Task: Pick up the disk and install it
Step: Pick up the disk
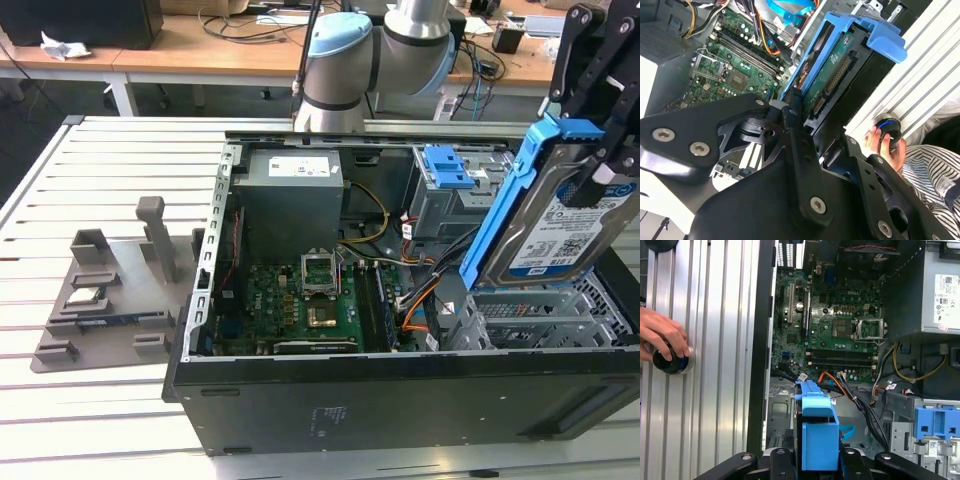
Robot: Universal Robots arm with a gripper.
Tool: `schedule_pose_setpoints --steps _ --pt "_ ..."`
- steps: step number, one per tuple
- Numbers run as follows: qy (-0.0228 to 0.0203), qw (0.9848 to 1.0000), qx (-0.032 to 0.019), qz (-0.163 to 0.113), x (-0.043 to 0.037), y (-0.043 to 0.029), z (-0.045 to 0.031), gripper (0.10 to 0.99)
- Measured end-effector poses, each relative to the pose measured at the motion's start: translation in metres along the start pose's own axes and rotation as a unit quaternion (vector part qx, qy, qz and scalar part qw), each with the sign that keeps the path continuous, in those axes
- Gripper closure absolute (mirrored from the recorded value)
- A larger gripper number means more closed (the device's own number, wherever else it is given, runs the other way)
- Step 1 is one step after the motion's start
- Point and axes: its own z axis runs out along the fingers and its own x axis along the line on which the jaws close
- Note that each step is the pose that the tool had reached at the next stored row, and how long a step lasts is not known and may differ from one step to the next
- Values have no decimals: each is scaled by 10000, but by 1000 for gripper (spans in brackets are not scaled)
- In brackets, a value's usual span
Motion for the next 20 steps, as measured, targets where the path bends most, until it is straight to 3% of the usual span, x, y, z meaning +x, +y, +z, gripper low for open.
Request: schedule_pose_setpoints --steps 8,20 --pt "0 10000 0 0 5 -130 16 722" --pt "0 10000 0 0 10 -221 177 722"
